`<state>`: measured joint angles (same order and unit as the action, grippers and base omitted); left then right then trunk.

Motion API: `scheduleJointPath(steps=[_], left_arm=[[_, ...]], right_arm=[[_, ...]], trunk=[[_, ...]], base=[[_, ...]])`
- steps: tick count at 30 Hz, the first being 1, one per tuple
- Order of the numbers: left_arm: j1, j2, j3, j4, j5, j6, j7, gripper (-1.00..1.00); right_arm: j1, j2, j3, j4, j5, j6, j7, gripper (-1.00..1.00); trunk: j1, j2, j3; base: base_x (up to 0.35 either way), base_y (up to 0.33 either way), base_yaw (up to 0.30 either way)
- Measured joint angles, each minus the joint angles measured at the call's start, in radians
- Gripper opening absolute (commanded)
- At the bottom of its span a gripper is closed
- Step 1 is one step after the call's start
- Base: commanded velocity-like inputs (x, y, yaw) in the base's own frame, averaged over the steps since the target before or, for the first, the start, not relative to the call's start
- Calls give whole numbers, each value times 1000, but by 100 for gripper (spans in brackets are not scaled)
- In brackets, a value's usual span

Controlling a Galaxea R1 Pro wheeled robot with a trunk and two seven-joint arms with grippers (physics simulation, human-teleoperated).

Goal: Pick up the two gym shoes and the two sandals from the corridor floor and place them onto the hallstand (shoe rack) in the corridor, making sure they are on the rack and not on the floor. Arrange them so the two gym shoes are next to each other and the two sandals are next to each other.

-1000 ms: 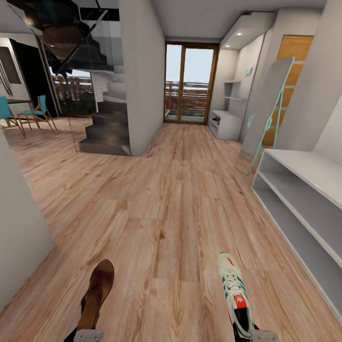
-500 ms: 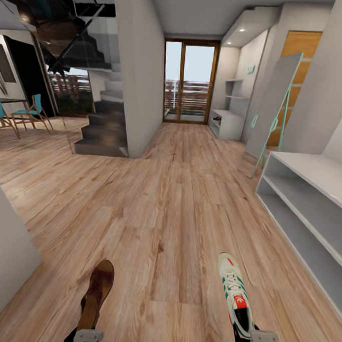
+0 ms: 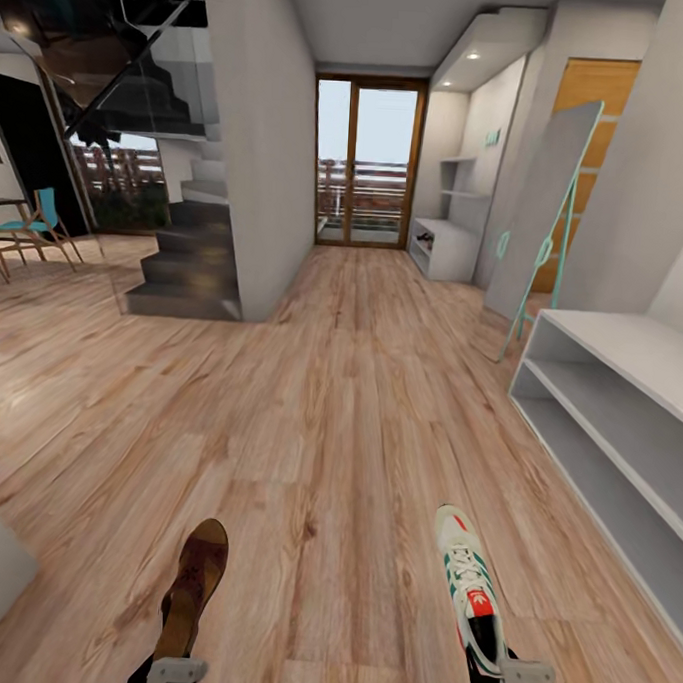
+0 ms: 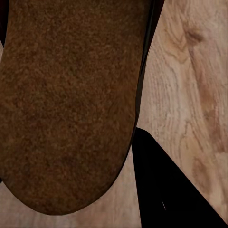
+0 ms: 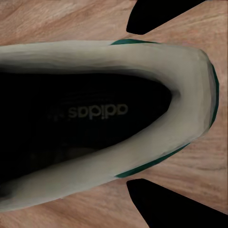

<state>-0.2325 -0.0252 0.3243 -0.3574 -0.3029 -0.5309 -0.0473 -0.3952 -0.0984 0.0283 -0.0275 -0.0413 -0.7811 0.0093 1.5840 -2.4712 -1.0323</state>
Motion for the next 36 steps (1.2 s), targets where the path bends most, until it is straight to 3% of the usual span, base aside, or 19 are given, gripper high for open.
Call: scheduleJointPath(steps=[36], left_arm=[[0,1,0,-1,1,0,0,-100]], right_arm=[[0,1,0,1,0,0,0,-100]], trunk=[[0,0,0]], base=[[340,0,0]])
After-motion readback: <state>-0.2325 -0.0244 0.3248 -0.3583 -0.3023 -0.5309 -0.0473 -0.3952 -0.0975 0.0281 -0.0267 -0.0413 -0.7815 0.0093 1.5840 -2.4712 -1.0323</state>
